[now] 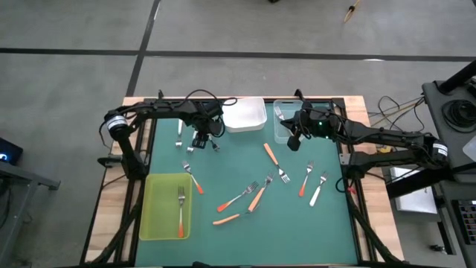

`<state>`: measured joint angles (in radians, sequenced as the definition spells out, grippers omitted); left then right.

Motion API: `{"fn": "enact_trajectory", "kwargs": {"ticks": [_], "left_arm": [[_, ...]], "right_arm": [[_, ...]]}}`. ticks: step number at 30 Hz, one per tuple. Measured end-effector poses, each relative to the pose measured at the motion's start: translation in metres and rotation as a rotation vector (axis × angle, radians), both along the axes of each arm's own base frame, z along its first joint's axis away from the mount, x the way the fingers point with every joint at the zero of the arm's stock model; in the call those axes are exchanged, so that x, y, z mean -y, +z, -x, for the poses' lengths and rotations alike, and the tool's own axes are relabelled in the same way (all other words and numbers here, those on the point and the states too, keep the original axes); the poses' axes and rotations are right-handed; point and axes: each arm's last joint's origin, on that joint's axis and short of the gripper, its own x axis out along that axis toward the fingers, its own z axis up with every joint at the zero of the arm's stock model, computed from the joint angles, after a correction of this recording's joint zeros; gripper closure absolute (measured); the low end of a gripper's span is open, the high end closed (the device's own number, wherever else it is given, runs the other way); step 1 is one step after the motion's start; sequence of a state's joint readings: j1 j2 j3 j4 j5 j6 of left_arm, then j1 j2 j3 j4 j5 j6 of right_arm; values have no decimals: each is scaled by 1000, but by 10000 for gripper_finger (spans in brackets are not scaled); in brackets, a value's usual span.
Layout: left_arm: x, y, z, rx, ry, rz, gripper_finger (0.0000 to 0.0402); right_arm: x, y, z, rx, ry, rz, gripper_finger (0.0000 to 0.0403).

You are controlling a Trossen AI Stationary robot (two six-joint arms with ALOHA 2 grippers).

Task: Sort silverware by color (type)
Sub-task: Put the white fork into the white bin

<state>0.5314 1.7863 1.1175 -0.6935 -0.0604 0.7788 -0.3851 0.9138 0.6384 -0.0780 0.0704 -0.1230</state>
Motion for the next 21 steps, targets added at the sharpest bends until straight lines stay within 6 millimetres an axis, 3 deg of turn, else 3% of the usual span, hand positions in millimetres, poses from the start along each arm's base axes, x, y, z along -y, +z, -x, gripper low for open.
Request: {"fn": "enact_trajectory", "kwargs": {"ticks": [21], "left_arm": [[3, -10, 3, 14, -30, 16, 235]], "right_arm": [[0, -3, 1, -21, -1, -11, 394]]}}
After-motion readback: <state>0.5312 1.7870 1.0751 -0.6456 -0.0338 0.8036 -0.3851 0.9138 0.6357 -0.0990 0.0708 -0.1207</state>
